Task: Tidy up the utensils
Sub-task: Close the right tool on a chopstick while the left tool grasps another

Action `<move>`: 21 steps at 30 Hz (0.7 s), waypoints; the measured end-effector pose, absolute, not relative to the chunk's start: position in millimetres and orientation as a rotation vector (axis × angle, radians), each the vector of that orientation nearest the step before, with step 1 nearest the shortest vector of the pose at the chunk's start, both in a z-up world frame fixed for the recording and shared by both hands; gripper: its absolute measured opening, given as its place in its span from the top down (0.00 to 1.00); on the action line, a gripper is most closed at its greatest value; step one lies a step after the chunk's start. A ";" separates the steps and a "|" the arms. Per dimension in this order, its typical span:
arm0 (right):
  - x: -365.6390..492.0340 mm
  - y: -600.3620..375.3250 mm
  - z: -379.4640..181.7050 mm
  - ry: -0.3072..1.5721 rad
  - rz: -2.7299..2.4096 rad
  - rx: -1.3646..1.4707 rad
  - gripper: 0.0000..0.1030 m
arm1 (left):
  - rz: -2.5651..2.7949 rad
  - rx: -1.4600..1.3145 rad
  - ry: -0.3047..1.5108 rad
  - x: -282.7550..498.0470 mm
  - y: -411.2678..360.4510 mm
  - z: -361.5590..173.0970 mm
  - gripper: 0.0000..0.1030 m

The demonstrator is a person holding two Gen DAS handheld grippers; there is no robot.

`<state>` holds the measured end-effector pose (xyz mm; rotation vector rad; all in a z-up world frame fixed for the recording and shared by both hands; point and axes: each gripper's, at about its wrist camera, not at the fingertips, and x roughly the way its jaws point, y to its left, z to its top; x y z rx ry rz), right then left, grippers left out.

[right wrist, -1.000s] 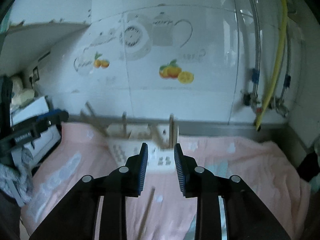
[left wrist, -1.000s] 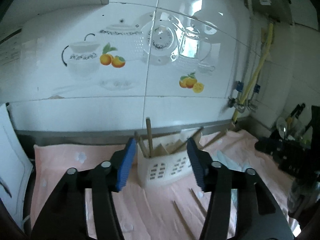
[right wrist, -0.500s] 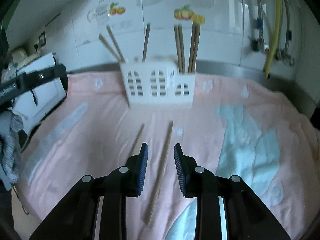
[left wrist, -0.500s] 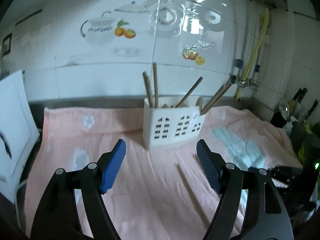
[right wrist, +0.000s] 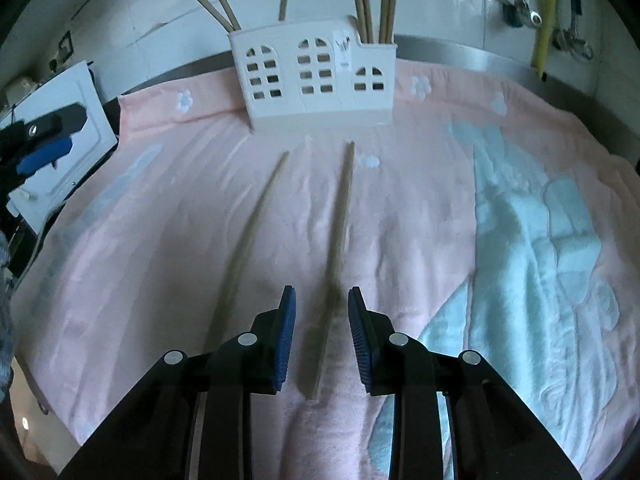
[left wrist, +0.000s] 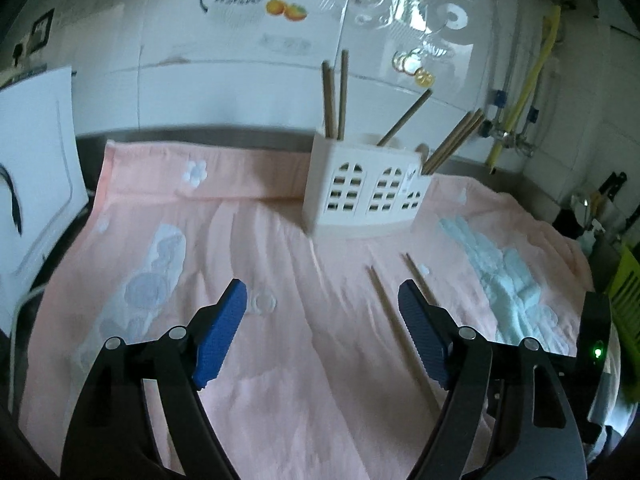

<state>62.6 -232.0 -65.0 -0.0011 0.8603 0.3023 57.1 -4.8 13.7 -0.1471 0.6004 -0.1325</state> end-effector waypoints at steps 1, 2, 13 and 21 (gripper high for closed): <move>62.6 -232.2 -66.7 0.864 0.300 0.002 0.77 | -0.129 -0.151 0.608 56.9 -4.4 10.4 0.25; 62.6 -232.0 -67.7 0.867 0.298 0.004 0.80 | -0.126 -0.153 0.613 56.4 -3.8 7.3 0.25; 61.3 -231.7 -74.3 0.861 0.261 -0.005 0.92 | -0.146 -0.147 0.674 48.0 -16.0 -19.4 0.25; 59.9 -236.9 -67.0 0.841 0.263 0.005 0.93 | -0.208 -0.126 0.720 41.7 -39.9 -36.5 0.26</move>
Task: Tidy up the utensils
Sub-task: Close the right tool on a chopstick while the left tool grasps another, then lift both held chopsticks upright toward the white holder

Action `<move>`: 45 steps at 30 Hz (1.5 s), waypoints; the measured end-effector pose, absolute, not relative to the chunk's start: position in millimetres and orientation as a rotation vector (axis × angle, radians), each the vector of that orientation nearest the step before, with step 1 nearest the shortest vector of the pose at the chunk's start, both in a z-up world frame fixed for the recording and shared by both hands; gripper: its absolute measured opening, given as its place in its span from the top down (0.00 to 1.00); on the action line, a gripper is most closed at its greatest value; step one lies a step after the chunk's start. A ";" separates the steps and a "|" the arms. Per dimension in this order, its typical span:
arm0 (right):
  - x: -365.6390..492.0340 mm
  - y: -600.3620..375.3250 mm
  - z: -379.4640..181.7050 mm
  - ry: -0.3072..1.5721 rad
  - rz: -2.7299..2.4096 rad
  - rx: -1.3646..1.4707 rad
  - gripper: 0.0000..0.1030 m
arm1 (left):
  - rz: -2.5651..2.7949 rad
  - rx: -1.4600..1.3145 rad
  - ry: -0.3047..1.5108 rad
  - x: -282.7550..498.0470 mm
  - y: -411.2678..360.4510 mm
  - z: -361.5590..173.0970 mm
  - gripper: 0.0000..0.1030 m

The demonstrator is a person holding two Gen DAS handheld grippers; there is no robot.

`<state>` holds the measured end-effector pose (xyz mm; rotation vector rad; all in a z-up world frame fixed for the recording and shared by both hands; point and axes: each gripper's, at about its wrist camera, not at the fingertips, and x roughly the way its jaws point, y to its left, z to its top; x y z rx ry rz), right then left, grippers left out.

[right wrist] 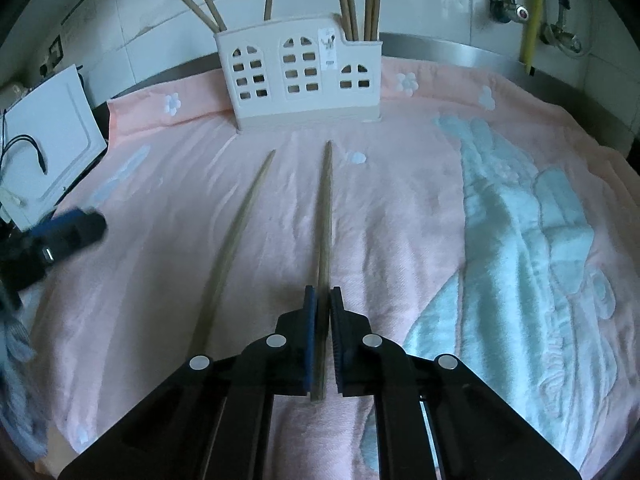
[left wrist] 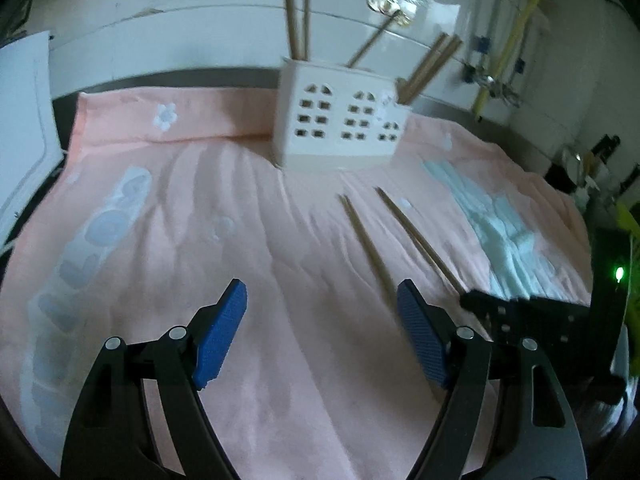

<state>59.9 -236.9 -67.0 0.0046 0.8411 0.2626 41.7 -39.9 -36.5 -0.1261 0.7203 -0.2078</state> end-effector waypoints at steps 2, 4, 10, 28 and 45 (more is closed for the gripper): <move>58.4 -240.3 -61.3 0.827 0.263 0.009 0.93 | -0.226 -0.127 0.732 39.7 -47.7 -41.3 0.28; 57.4 -244.5 -54.6 0.810 0.266 0.011 0.94 | -0.261 -0.127 0.749 38.4 -57.3 -46.1 0.34; 55.9 -256.2 -32.9 0.764 0.275 0.034 0.94 | -0.329 -0.132 0.788 37.4 -81.3 -57.7 0.53; 50.9 -266.3 -15.6 0.713 0.286 0.054 0.94 | -0.263 -0.026 0.869 52.4 -120.3 -80.9 0.81; 47.6 -267.8 9.8 0.636 0.288 0.048 0.94 | -0.285 -0.171 0.720 63.1 -59.3 -22.3 0.94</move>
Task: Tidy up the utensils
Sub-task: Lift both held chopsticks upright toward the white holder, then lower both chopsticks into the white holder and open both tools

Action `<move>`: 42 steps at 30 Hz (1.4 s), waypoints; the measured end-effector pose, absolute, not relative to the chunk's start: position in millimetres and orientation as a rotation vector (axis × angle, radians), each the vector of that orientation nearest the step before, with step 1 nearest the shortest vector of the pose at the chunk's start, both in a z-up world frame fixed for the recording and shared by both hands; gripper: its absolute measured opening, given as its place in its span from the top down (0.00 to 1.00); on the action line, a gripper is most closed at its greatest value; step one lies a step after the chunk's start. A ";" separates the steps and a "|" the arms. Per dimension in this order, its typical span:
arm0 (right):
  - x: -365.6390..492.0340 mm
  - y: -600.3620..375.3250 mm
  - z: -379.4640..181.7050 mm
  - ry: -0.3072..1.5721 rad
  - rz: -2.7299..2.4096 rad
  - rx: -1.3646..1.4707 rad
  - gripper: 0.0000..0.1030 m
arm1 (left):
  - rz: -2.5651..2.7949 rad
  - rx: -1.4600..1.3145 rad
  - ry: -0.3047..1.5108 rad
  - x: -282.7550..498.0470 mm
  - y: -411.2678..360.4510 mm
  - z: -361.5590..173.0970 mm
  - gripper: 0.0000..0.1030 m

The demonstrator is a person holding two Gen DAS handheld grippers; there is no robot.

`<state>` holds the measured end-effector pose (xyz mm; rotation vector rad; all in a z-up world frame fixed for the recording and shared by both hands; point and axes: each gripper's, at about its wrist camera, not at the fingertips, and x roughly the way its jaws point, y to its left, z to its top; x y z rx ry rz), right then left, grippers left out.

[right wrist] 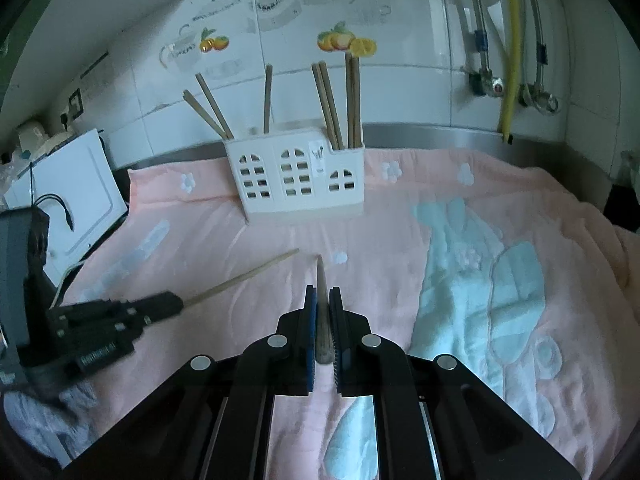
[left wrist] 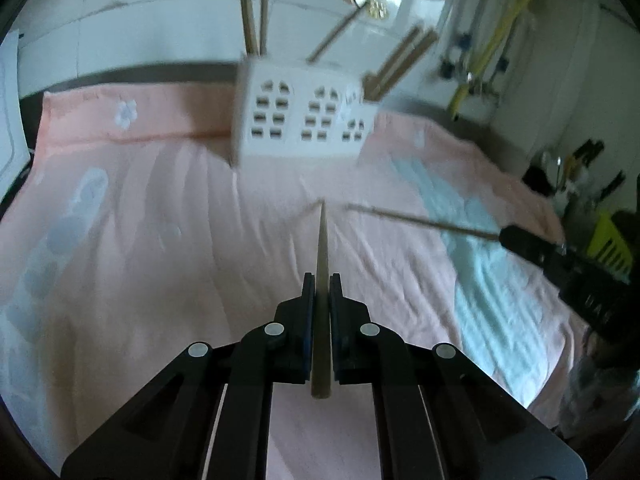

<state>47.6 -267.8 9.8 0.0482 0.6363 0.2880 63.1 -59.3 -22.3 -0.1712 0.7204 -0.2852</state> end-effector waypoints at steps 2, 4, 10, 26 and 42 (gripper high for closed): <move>49.0 -267.8 16.6 0.620 0.290 0.053 0.94 | -0.290 -0.167 0.696 63.8 -55.3 -14.7 0.94; 51.1 -268.2 22.3 0.610 0.297 0.062 0.94 | -0.293 -0.158 0.670 64.5 -51.1 -6.7 0.94; 60.1 -270.2 43.4 0.577 0.317 0.068 0.94 | -0.318 -0.176 0.606 69.3 -38.3 16.5 0.94; 116.7 -271.2 128.9 0.523 0.388 0.042 0.94 | -0.333 -0.057 0.490 104.8 -37.5 92.6 0.94; 148.5 -246.4 215.3 0.389 0.405 -0.103 0.94 | -0.299 0.018 0.297 155.6 -52.2 205.2 0.94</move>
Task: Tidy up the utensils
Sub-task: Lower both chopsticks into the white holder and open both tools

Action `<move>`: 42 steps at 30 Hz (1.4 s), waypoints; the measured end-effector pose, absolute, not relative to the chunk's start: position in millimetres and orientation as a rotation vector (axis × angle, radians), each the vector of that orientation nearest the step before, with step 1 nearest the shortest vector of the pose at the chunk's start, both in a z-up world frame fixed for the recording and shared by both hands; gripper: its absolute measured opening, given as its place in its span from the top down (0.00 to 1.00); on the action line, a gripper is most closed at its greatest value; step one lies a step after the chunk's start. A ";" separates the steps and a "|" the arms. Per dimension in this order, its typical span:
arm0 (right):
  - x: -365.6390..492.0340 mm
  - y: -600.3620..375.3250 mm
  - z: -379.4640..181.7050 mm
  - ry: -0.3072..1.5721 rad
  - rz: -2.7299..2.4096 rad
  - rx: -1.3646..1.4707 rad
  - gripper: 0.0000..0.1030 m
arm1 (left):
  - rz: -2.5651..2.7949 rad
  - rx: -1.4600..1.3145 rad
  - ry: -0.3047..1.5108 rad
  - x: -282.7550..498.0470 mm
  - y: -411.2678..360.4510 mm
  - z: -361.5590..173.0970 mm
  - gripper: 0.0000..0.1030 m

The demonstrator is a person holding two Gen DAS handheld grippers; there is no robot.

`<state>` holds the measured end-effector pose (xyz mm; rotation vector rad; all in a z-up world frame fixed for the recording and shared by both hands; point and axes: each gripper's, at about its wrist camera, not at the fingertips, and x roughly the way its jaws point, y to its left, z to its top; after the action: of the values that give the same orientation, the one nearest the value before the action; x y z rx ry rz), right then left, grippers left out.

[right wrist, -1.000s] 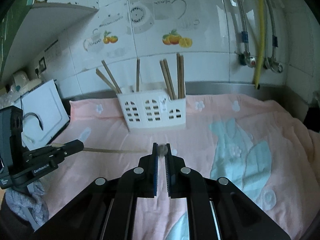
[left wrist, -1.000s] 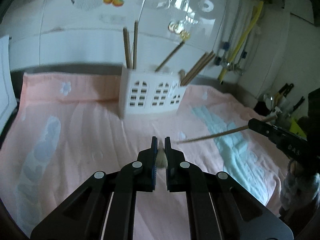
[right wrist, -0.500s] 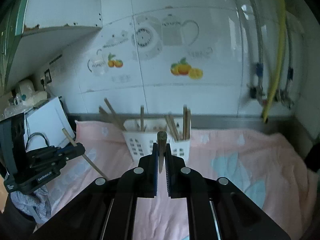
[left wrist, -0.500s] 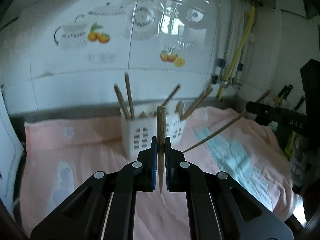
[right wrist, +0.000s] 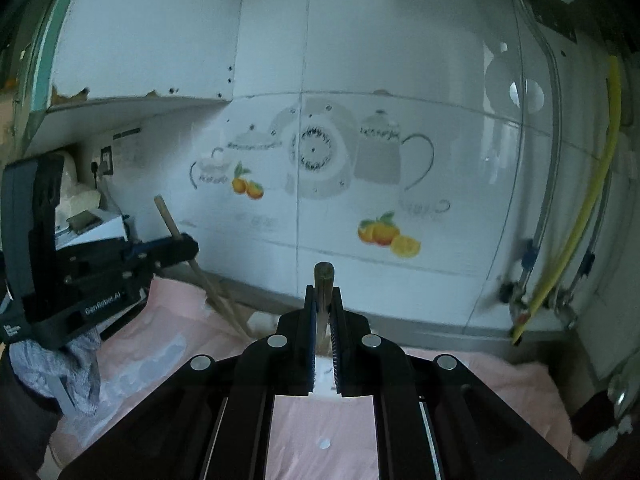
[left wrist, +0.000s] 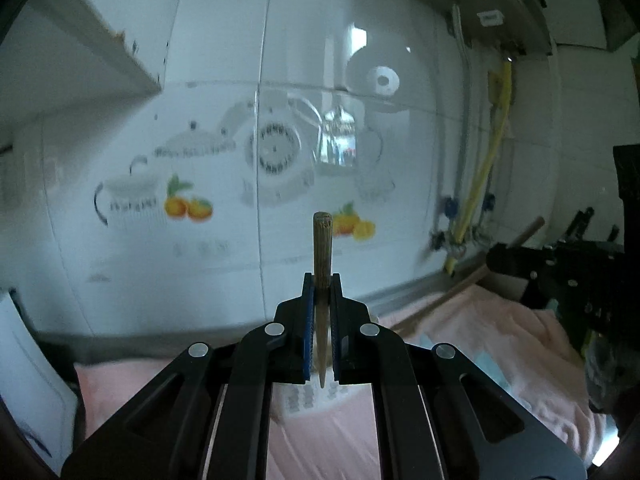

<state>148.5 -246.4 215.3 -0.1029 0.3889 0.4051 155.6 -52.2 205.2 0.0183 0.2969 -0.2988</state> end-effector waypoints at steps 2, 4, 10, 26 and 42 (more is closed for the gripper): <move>160.1 -247.5 219.3 0.396 0.393 -0.106 0.94 | -0.263 0.049 0.278 165.0 -54.8 212.0 0.94; 173.0 -248.4 218.9 0.415 0.379 -0.114 0.94 | -0.257 0.049 0.281 174.9 -55.1 213.6 0.94; 206.7 -250.8 203.7 0.508 0.351 -0.138 0.94 | -0.214 0.050 0.323 204.3 -52.1 194.1 0.94; 254.9 -245.6 152.4 0.667 0.342 -0.128 0.94 | -0.193 0.009 0.422 227.9 -34.3 148.4 0.93; 239.8 -256.5 161.2 0.618 0.336 -0.084 0.79 | -0.199 0.007 0.346 187.6 -33.5 164.2 0.53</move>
<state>239.8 -256.5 161.2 -0.0841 0.6184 0.3364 187.6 -33.5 164.2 0.0072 0.3458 -0.1993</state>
